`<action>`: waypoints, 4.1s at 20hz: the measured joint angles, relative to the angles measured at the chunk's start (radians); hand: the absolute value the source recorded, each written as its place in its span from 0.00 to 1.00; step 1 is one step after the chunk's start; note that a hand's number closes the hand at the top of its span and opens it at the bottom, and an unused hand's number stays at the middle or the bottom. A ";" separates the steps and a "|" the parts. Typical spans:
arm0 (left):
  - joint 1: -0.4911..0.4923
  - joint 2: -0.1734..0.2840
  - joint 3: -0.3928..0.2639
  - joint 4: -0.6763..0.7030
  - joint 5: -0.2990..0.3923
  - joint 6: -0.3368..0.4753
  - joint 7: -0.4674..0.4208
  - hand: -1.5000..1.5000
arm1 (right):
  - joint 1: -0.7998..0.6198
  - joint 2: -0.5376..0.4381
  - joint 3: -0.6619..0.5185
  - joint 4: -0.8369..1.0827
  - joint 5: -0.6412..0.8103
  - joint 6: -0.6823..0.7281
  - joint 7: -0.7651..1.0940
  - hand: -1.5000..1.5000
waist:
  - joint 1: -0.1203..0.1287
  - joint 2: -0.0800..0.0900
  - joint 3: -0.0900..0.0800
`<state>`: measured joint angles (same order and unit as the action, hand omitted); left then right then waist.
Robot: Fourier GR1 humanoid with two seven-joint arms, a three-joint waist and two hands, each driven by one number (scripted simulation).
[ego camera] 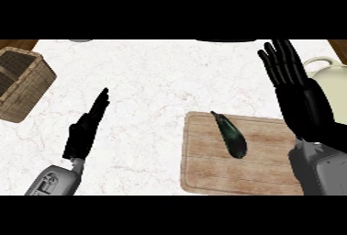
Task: Pick the eggplant from the cutting board and place it in the pot
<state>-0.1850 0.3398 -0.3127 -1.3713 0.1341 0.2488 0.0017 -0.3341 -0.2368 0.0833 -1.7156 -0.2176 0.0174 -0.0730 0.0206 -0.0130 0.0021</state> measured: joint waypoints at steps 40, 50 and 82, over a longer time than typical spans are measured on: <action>0.148 -0.164 0.112 -0.174 0.013 0.046 -0.154 0.50 | 0.163 -0.244 0.208 -0.236 0.602 0.306 0.583 0.00 | -0.012 0.013 -0.003; 0.163 -0.183 0.141 -0.190 -0.010 0.021 -0.141 0.50 | 0.121 -0.154 0.242 -0.064 0.715 0.387 0.615 0.00 | -0.017 0.013 -0.002; 0.176 -0.254 0.236 -0.206 -0.084 -0.075 -0.121 0.50 | 0.096 0.062 0.198 0.216 1.112 0.195 0.287 1.00 | -0.021 0.008 -0.006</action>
<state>-0.0094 0.0862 -0.0769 -1.5771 0.0503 0.1739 -0.1196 -0.2377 -0.1748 0.2810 -1.4997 0.8941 0.2129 0.2139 -0.0003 -0.0052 -0.0043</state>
